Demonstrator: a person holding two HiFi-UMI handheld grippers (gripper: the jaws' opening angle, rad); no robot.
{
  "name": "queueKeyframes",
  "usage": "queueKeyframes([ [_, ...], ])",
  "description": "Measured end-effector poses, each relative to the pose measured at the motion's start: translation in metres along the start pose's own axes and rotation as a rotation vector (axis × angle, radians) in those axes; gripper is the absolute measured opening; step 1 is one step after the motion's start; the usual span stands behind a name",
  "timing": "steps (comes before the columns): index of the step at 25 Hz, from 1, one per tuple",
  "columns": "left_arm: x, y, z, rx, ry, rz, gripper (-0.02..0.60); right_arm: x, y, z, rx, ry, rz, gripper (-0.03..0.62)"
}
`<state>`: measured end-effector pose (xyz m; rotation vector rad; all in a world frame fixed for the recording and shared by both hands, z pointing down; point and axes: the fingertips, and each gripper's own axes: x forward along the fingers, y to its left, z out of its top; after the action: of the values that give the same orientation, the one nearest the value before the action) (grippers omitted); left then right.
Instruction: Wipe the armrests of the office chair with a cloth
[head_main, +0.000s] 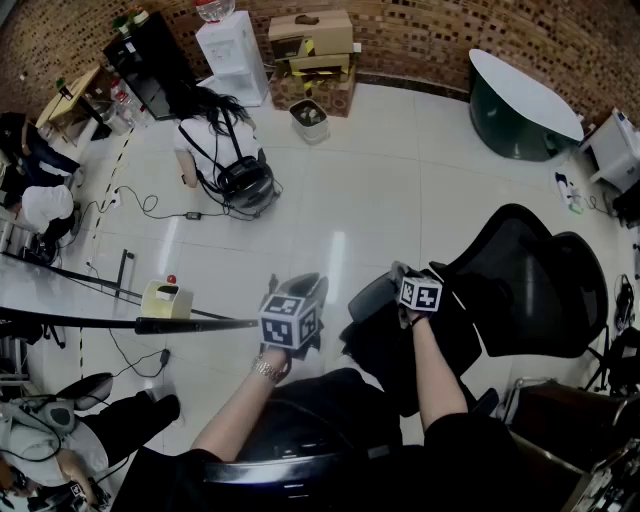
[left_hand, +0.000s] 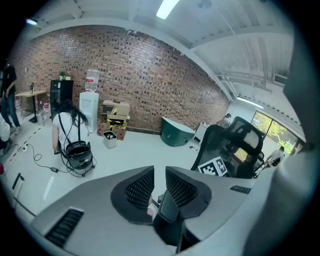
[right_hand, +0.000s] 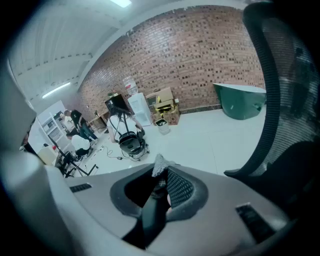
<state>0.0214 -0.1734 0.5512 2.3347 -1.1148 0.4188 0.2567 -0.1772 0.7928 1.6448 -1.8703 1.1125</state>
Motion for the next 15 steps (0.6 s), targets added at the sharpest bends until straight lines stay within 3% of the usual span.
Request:
queueKeyframes([
  [5,0.006,0.002,0.019,0.021,-0.02,-0.023,0.078,0.003,0.045,-0.023,-0.054,0.026,0.062,0.056],
  [9,0.004,0.012,0.027,0.009,-0.045,-0.018,0.078,0.003,0.094,-0.05,-0.172,0.077,0.17,0.057],
  [15,0.001,0.025,0.028,-0.015,-0.059,-0.007,0.078,-0.014,0.166,-0.099,-0.258,0.165,0.345,0.057],
])
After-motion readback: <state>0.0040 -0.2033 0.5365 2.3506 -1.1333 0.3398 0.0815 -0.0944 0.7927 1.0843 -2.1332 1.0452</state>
